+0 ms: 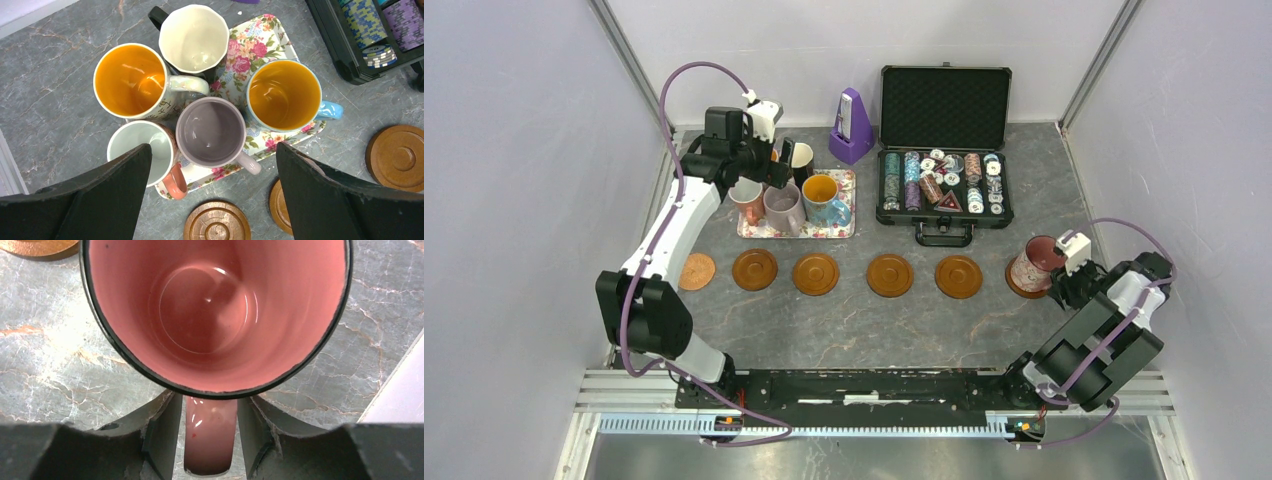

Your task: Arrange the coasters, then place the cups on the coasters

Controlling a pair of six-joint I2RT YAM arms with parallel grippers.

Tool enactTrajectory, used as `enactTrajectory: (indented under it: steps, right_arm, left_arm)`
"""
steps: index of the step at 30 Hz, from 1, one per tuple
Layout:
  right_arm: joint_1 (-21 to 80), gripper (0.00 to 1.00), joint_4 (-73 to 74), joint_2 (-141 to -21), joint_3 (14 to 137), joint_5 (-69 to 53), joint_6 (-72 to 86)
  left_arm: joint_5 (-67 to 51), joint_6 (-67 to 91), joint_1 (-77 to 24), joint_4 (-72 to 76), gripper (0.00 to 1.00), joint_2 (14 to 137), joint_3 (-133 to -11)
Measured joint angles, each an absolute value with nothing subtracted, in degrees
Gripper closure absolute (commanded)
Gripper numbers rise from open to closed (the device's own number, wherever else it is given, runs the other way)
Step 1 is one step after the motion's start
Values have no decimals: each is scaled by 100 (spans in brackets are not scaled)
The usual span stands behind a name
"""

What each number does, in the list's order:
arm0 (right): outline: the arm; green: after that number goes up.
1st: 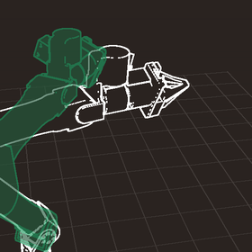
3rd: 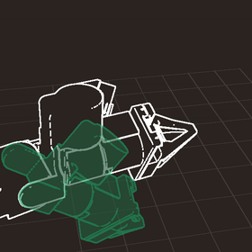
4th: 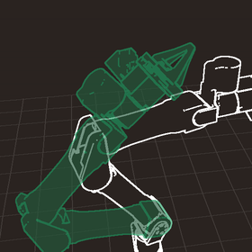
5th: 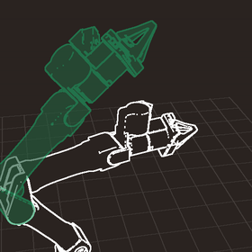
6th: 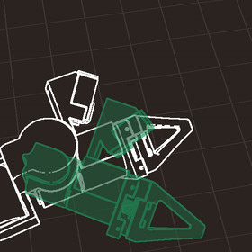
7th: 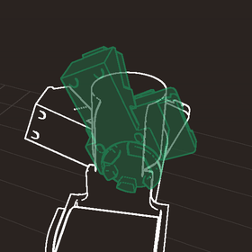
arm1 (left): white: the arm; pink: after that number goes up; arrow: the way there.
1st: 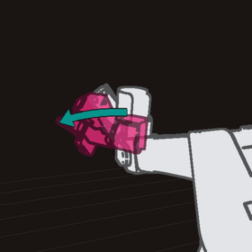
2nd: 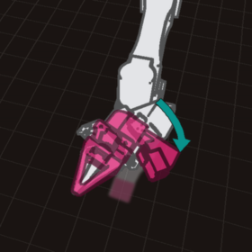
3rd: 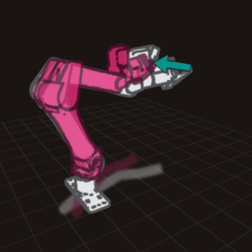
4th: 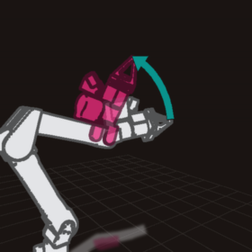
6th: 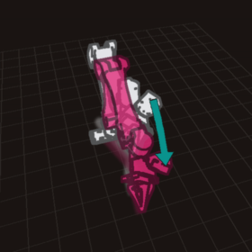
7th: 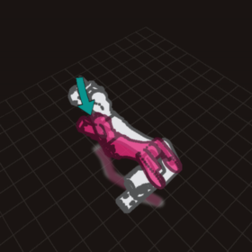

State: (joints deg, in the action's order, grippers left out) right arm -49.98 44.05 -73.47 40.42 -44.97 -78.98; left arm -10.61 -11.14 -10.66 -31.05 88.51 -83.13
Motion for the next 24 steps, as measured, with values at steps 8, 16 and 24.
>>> enactTrajectory:
  steps: [8, 16, 24]
  right_arm:
    - [-5135, 28, 4930, -7513, 4390, -4392, -8357]
    - [-5144, 2, 5979, -7638, 5212, -4335, -9006]
    - [-4834, 2, 6823, -7752, 6300, -4351, -9159]
  left_arm:
    - [-1061, -1114, -1074, -3116, 0, 8853, -8333]
    - [-1081, -1118, -1100, -3177, 0, 8864, -8364]
    - [-1114, -1120, -1100, -3308, 0, 8956, -8377]
